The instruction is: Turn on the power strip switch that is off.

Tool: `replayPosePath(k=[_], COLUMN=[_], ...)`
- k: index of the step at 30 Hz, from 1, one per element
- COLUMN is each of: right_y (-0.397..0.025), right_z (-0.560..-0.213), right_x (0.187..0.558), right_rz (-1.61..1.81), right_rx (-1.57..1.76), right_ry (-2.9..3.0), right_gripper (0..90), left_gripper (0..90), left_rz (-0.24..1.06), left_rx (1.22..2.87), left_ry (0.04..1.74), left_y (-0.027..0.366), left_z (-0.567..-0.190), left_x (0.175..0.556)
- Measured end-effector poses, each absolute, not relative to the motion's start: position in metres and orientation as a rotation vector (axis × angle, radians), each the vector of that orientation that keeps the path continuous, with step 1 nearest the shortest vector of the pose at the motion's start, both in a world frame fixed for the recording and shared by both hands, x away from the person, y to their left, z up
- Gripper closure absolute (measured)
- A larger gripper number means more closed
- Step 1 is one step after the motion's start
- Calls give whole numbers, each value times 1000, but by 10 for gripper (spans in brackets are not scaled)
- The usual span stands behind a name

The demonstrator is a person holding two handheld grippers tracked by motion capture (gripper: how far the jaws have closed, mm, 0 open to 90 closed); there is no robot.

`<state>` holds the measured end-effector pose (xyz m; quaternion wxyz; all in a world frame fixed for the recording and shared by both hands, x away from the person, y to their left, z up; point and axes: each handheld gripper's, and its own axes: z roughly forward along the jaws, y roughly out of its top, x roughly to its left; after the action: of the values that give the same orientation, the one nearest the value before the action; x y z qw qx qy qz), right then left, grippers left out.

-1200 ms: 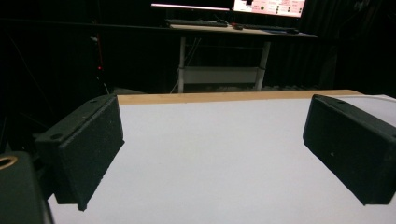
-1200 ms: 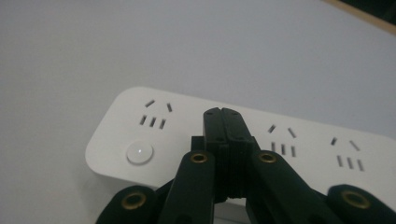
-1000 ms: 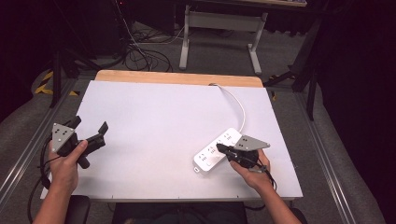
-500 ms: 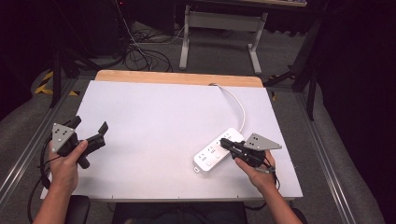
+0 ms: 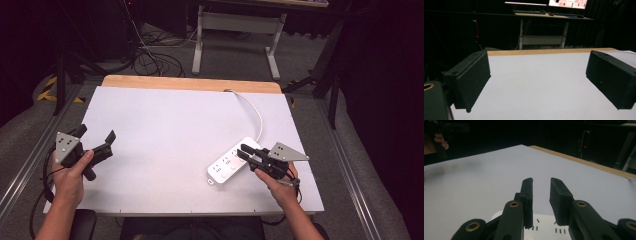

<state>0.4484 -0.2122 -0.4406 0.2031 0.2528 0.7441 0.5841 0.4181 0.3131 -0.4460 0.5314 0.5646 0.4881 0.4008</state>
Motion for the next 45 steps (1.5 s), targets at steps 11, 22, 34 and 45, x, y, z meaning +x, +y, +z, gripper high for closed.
replayPosePath(k=[11, 22, 34, 45], right_y=[-219, -229, -243, -251], right_z=[-438, -436, -438, -438], right_x=[449, 451, 452, 452], right_rz=[1677, 1703, 1794, 1795], right_rx=[739, 783, 733, 755], right_ry=[2012, 1930, 1912, 1869], right_gripper=[566, 453, 38, 18], left_gripper=[62, 62, 62, 62], left_rz=[954, 954, 955, 955], left_rx=[1347, 1346, 1349, 1345], left_ry=[1165, 1166, 1163, 1164], left_y=[314, 314, 314, 314], left_z=[-446, -446, -446, -446], left_x=[418, 418, 418, 418])
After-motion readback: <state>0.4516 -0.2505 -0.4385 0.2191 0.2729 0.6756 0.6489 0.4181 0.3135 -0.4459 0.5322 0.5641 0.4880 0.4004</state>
